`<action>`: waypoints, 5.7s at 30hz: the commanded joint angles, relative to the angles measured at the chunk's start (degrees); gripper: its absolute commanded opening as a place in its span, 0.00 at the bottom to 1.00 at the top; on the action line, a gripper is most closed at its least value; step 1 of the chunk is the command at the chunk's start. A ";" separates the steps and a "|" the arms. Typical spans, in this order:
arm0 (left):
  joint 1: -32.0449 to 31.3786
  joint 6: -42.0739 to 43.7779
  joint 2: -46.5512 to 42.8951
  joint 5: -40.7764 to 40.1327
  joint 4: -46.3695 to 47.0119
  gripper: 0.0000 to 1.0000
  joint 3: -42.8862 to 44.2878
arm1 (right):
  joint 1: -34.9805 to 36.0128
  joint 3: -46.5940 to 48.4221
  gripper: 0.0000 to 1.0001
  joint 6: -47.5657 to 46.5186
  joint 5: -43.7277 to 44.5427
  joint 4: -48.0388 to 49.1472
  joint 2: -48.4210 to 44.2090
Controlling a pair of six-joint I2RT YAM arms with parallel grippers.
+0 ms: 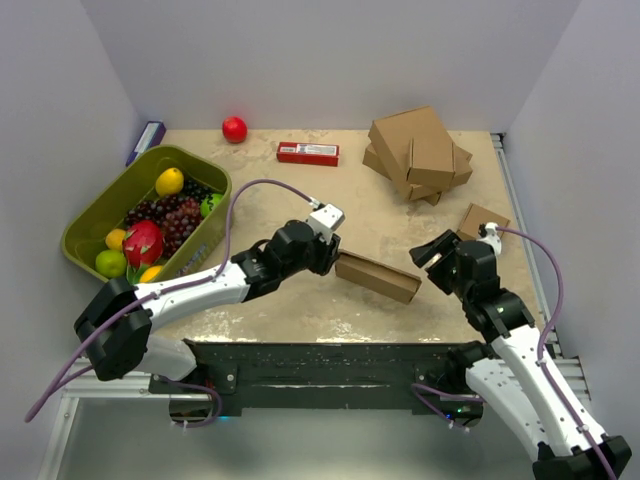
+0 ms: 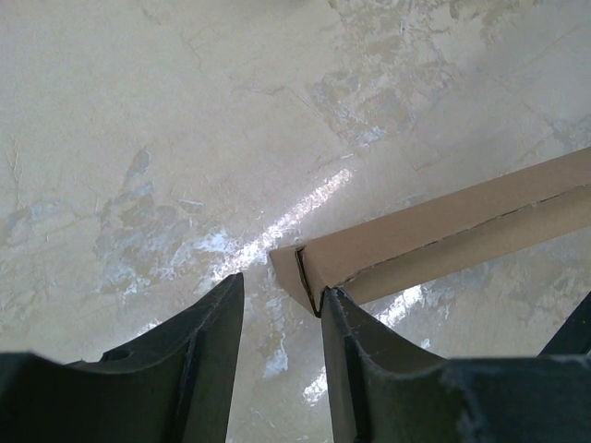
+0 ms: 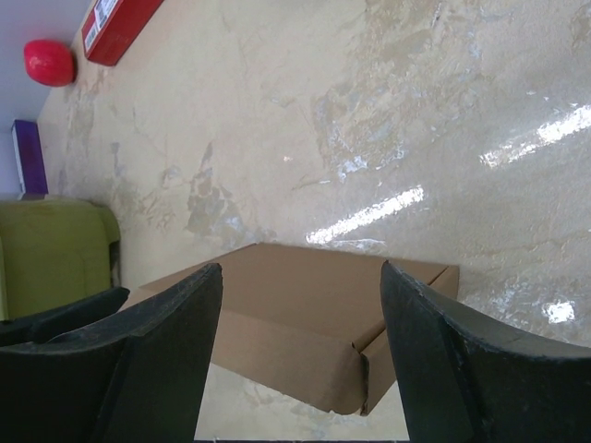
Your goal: Fold the paper box
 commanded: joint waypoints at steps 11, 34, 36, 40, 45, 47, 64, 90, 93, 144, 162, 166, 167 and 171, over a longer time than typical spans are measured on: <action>-0.37 -2.76 2.41 2.04 -0.59 0.49 4.39 | 0.02 3.38 0.73 -1.32 -1.49 1.12 1.63; 2.08 -7.76 2.41 7.56 3.36 0.63 7.12 | 0.03 6.10 0.75 -2.99 3.34 -2.22 0.40; 3.22 -9.08 2.15 8.89 4.16 0.65 7.12 | 0.02 6.02 0.75 -2.99 3.60 -3.01 0.05; 6.12 -12.51 2.23 13.19 8.01 0.69 6.51 | 0.11 4.79 0.74 -2.55 3.60 -3.80 -0.74; 8.24 -15.15 4.08 16.19 11.28 0.70 6.50 | 0.03 3.29 0.74 -2.11 3.07 -4.50 -2.06; 8.68 -16.03 5.21 17.33 12.77 0.70 6.59 | 0.11 2.59 0.74 -1.93 2.73 -4.50 -2.33; 9.03 -17.61 9.79 18.92 15.59 0.70 5.72 | 0.03 -0.14 0.72 -0.96 2.37 -4.24 -3.38; 9.21 -17.70 11.11 18.65 17.08 0.68 0.97 | 0.11 -3.47 0.62 0.09 3.16 -5.56 -6.11; 9.12 -17.44 11.72 18.57 17.43 0.68 0.27 | 0.02 -4.09 0.62 0.62 3.86 -6.00 -6.81; 8.50 -16.12 13.48 16.28 20.33 0.38 -8.61 | 0.11 2.24 0.47 -0.17 0.79 -15.57 -9.89; 7.80 -15.86 13.57 15.58 19.54 0.38 -7.82 | 0.02 -1.01 0.35 -0.26 -4.13 -16.46 -11.29; 7.80 -15.77 13.57 15.58 19.54 0.37 -7.73 | 0.02 -1.72 0.34 -0.26 -4.04 -16.20 -11.21; 7.71 -15.77 13.57 15.58 19.46 0.37 -7.73 | 0.02 -1.80 0.34 -0.35 -4.04 -16.28 -11.21; 7.71 -15.68 13.57 15.49 19.37 0.37 -7.73 | 0.02 -2.42 0.34 -0.35 -3.60 -16.55 -11.38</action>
